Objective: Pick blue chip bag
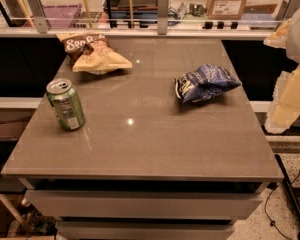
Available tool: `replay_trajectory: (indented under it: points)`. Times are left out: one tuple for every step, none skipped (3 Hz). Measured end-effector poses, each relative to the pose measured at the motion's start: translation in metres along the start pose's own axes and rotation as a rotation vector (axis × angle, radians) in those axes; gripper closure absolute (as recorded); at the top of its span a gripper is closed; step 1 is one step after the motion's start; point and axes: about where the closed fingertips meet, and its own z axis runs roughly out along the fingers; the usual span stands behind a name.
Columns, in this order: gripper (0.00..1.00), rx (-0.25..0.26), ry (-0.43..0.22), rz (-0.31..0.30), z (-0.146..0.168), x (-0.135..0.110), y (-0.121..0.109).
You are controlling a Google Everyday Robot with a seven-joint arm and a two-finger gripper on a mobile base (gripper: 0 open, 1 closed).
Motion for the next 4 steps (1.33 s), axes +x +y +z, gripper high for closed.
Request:
replay_trajectory:
  points:
    - [0.00,0.071,0.028,-0.046,0.003,-0.009,-0.007]
    - [0.00,0.152,0.047,-0.111,0.021,-0.022,-0.032]
    - [0.00,0.173,0.051,-0.158,0.043,-0.031,-0.057]
    - [0.00,0.160,0.055,-0.191,0.069,-0.036,-0.081]
